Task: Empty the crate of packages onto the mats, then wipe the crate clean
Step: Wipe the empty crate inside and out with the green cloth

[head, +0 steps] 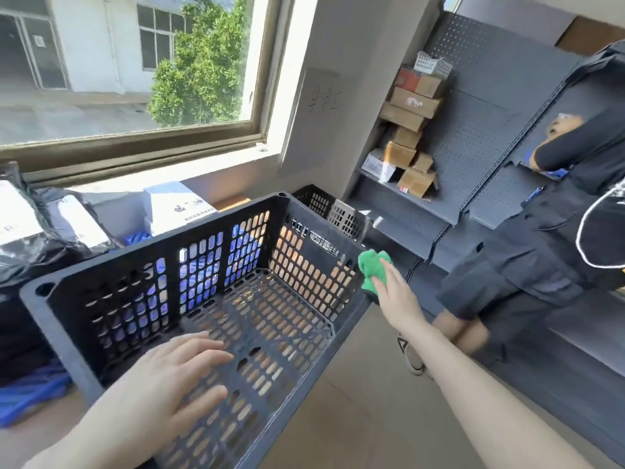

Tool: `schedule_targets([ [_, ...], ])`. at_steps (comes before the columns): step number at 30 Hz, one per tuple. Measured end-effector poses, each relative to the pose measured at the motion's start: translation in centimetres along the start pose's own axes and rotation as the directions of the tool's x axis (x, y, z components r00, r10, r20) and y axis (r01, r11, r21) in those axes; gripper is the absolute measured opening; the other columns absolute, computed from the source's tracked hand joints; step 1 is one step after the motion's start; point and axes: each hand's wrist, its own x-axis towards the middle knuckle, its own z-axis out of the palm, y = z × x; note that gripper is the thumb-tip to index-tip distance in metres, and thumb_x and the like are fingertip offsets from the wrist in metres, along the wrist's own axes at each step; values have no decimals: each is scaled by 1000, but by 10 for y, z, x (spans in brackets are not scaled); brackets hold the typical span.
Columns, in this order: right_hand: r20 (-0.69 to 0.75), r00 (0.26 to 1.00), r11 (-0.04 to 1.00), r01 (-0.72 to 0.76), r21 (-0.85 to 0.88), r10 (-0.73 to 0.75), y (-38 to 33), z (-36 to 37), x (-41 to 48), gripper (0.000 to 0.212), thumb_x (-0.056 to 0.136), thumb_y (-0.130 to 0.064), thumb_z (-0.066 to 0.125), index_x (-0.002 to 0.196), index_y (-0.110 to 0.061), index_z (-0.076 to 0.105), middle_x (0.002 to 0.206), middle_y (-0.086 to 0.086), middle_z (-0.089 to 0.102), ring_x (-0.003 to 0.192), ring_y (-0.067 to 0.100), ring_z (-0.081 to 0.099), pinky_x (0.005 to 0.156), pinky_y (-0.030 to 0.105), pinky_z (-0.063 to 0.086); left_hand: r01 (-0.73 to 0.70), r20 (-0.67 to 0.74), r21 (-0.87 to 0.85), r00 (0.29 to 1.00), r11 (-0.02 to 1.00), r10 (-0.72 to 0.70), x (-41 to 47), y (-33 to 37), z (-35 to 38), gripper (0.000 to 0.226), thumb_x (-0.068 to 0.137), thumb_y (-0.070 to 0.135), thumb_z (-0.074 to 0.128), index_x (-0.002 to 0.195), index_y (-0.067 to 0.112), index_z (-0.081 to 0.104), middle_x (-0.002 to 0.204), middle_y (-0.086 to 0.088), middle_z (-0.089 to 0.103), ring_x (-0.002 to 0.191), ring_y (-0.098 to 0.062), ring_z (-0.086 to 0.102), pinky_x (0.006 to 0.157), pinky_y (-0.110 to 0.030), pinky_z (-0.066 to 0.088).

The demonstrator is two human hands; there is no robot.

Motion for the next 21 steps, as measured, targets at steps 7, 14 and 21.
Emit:
schedule_targets([
  [7, -59, 997, 995, 45, 89, -40, -3, 21, -20, 50, 102, -30, 38, 149, -15, 29, 157, 2, 26, 146, 16, 15, 118, 36, 15, 78, -172, 151, 984, 985, -51, -33, 24, 4, 46, 92, 65, 37, 102, 35, 70, 109, 20, 65, 113, -6, 55, 97, -26, 36],
  [14, -88, 949, 923, 313, 222, -301, -21, 34, -90, 51, 100, -30, 42, 148, -17, 30, 153, -7, 27, 142, 3, 10, 117, 27, 7, 285, -259, 164, 936, 944, -238, -60, 59, 16, 43, 90, 67, 37, 101, 39, 67, 119, 20, 61, 128, -7, 44, 108, -30, 24],
  [21, -85, 822, 777, 562, 283, -564, -46, 52, -155, 56, 92, -33, 54, 144, -21, 39, 147, -5, 40, 141, 12, 26, 118, 35, 19, 449, -273, 101, 871, 888, -409, -84, 101, 23, 63, 86, 74, 22, 114, 37, 64, 132, 23, 47, 140, -5, 30, 115, -38, 27],
])
